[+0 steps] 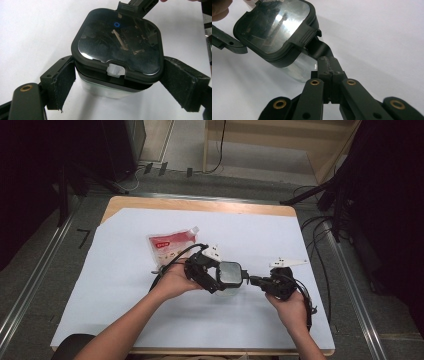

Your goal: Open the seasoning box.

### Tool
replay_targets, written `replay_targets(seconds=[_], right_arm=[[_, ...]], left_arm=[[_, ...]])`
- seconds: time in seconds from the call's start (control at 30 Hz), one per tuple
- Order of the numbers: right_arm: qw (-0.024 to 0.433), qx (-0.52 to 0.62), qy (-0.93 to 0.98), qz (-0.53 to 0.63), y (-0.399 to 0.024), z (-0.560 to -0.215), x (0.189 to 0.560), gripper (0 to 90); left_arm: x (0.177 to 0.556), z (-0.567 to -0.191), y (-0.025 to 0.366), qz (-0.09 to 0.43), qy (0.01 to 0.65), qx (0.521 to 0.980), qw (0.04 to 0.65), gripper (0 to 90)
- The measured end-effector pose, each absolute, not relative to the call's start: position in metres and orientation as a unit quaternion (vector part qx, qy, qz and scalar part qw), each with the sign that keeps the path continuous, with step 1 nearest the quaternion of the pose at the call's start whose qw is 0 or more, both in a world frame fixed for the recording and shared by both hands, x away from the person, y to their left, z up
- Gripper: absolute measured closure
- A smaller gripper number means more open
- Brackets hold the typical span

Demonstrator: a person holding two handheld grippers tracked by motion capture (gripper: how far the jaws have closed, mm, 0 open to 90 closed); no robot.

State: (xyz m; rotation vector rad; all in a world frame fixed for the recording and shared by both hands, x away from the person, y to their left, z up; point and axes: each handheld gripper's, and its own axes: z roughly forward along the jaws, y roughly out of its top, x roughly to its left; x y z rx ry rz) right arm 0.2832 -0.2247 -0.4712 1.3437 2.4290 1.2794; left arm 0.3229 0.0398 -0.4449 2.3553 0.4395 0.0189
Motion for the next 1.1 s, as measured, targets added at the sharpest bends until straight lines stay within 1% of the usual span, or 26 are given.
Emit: replay_targets(seconds=[0.17,0.27,0.3,0.33,0.37,0.4,0.63,0.9,1.1], right_arm=[[0.043,0.439,0.794,0.418,-0.225,-0.471,0.283,90.0],[0.044,0.439,0.794,0.419,-0.225,-0.472,0.284,90.0],[0.043,0.440,0.794,0.418,-0.225,-0.472,0.284,90.0],[0.043,0.439,0.793,0.419,-0.225,-0.472,0.284,90.0],[0.043,0.440,0.794,0.418,-0.225,-0.472,0.284,90.0],[0.044,0.440,0.793,0.419,-0.225,-0.472,0.284,90.0],[0.044,0.440,0.793,0.418,-0.225,-0.472,0.284,90.0],[0.046,0.442,0.793,0.417,-0.224,-0.472,0.283,90.0],[0.045,0.444,0.792,0.416,-0.224,-0.472,0.283,90.0]], left_arm=[[0.322,-0.443,0.040,0.011,0.168,0.918,0.359,16.5],[0.322,-0.441,0.040,0.015,0.164,0.916,0.367,16.7],[0.322,-0.439,0.042,0.014,0.168,0.910,0.378,17.7],[0.323,-0.437,0.044,0.006,0.176,0.904,0.390,19.3],[0.323,-0.437,0.044,0.006,0.176,0.904,0.390,20.2],[0.326,-0.434,0.046,-0.012,0.182,0.896,0.405,20.9],[0.326,-0.436,0.044,-0.005,0.178,0.905,0.386,20.7],[0.325,-0.430,0.042,-0.003,0.183,0.902,0.391,20.8],[0.325,-0.419,0.037,0.001,0.173,0.903,0.393,20.8]])
